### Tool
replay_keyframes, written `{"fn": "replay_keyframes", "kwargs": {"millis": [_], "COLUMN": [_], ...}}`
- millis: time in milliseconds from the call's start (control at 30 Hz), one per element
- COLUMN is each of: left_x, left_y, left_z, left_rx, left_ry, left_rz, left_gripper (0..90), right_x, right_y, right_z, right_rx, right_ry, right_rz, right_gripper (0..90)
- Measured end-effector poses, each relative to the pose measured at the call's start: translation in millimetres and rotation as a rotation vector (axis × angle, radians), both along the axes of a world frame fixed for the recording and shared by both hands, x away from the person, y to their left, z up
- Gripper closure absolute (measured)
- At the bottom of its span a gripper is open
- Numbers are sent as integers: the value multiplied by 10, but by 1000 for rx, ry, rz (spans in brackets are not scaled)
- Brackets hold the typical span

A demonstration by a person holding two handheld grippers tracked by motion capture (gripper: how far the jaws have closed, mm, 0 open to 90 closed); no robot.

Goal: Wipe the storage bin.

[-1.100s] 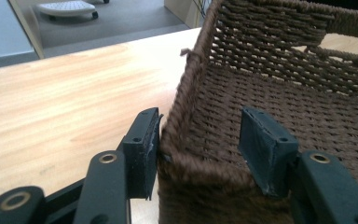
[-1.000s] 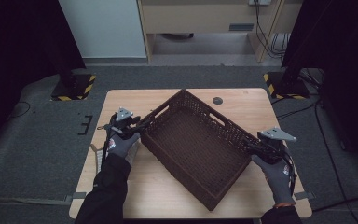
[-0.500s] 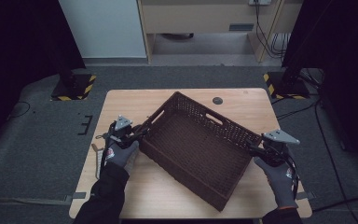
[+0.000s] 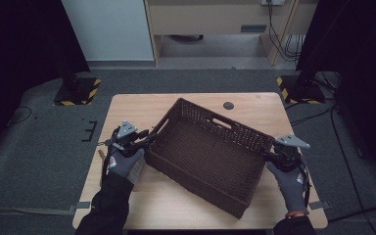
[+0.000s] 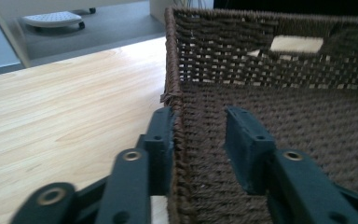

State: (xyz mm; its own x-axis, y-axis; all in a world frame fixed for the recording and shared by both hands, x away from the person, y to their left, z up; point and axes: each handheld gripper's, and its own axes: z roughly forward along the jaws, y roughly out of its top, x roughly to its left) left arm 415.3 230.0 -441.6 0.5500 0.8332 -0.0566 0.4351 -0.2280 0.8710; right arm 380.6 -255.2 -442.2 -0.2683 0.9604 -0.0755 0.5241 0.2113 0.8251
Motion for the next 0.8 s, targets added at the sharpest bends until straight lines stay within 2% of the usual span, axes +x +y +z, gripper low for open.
{"fn": "replay_keyframes", "kwargs": {"millis": [67, 133, 300, 400, 467, 500, 633, 800], "left_x": [-11, -32, -112, -170, -187, -189, -188, -203], "left_y": [17, 30, 21, 4, 6, 8, 18, 7], "left_z": [-28, -48, -49, -49, -51, -47, -7, -50], "left_rx": [0, -2, -6, -7, -14, -25, -42, -19], "left_ry": [18, 27, 38, 37, 35, 31, 11, 31], "left_rz": [-3, -1, -10, -21, -30, -35, -30, -31], "left_gripper": [697, 726, 742, 733, 707, 681, 645, 685], "right_x": [36, 36, -81, -115, -100, -89, -31, 80], "right_y": [7, 1, 19, 35, 44, 47, 39, 23], "right_z": [-15, -11, 66, 52, 20, 5, 24, 6], "right_rx": [-8, 5, 26, 10, -12, -28, -24, -24], "right_ry": [-7, -5, -13, 17, 27, 25, 6, -11], "right_rz": [1, 11, 26, 15, 7, -2, -22, -21], "right_gripper": [483, 465, 444, 473, 527, 541, 623, 646]}}
